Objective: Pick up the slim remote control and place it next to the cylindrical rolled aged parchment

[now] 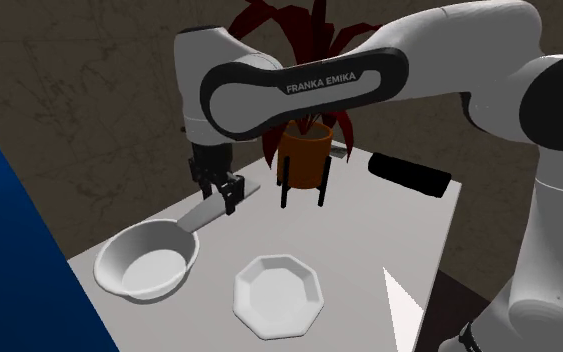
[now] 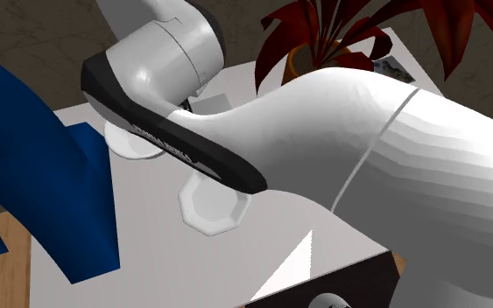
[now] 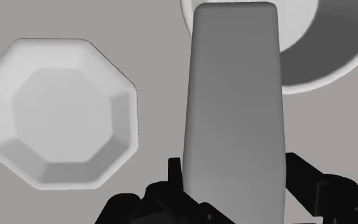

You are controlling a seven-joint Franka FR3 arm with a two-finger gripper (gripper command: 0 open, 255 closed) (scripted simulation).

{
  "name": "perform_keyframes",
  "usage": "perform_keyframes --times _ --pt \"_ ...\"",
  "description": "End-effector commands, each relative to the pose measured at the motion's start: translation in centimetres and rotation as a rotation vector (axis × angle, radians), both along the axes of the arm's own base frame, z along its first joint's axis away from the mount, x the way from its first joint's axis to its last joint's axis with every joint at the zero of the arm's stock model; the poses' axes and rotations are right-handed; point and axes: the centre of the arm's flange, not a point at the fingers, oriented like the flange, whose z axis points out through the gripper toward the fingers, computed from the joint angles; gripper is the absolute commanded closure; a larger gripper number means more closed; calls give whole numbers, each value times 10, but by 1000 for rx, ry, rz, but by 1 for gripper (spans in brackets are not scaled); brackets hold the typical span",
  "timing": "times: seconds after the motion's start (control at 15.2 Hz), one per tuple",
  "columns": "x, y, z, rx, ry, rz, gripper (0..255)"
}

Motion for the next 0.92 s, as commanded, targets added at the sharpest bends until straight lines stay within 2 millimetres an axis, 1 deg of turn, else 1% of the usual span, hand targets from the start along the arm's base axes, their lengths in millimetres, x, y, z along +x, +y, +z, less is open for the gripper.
perform_keyframes --times 0.0,0.86 --pt "-1 0 9 0 0 0 255" --pt "-45 -166 9 0 0 0 255"
